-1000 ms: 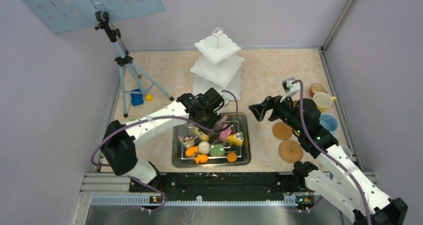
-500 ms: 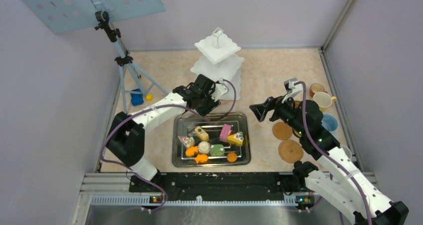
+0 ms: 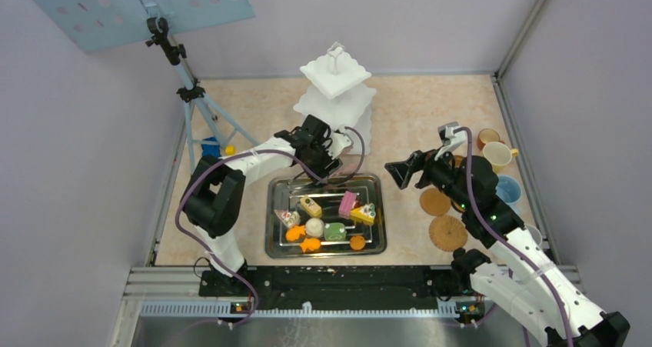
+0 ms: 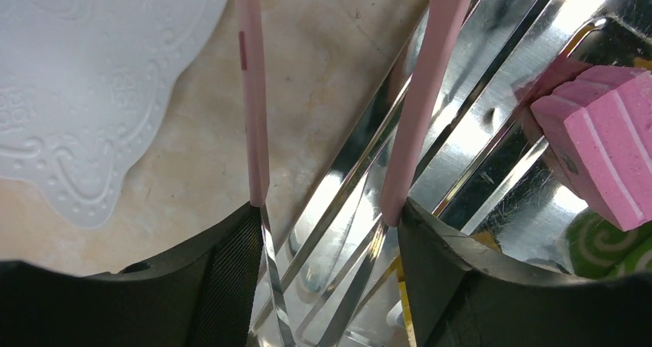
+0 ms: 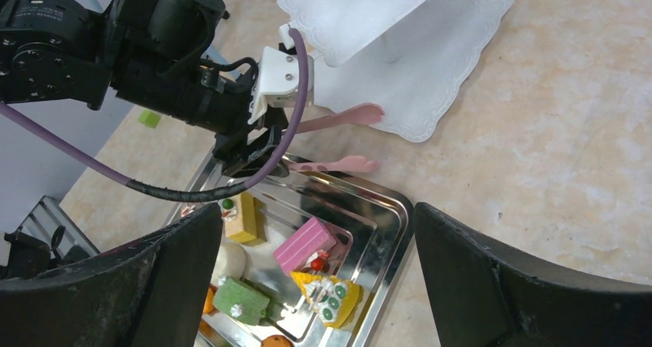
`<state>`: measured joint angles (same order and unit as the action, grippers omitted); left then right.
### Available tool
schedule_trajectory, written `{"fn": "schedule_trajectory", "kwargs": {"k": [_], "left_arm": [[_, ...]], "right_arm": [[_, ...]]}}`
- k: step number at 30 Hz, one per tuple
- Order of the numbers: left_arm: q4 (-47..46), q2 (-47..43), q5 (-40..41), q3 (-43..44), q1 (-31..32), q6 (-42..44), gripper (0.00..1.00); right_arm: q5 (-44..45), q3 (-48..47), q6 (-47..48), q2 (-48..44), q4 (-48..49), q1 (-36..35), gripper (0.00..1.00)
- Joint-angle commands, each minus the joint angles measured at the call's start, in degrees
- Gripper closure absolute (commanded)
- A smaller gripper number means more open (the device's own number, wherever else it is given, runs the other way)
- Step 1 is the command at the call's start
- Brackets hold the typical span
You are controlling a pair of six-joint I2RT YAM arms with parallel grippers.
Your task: Serve the afternoon tea
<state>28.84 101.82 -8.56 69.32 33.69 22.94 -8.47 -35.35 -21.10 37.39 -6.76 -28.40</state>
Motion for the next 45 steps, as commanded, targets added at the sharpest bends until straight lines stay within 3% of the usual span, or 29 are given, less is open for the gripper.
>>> {"fn": "schedule_trajectory", "kwargs": {"k": [1,13,17,22,34,42,45], "left_arm": [[-2.5,0.6,-3.8,0.8,-1.0,-1.2,0.32],[-3.8,2.7,-3.2,-1.1,-1.8,-2.7,0.17],[-3.8,2.8,-2.7,-1.5,-1.8,-2.8,0.05],[-4.3,2.5,-1.0,-2.5,-1.7,-3.1,0.01],[-6.3,3.4,5.4,-5.5,0.4,-2.3,0.02],[-5.2,0.5,8.0,-4.8,0.7,-2.0,0.2],[-4.2,-0.6,9.8,-4.1,0.7,-2.5,0.23]], "right_arm": [[-0.2,-1.2,0.0,-0.2,2.2,-0.4,0.08],[-1.0,-1.6,-0.7,-0.5,2.2,-0.4,0.08],[-1.0,-1.4,-0.7,-0.7,2.1,-0.4,0.08],[-1.0,-1.1,-0.9,-0.6,2.2,-0.4,0.08],[-1.1,-0.4,-1.2,-0.5,2.8,-0.4,0.08],[-1.0,-0.5,-1.3,-0.7,2.8,-0.4,0.08],[-0.9,-0.4,-1.5,-0.7,3.1,-0.5,0.08]]}}
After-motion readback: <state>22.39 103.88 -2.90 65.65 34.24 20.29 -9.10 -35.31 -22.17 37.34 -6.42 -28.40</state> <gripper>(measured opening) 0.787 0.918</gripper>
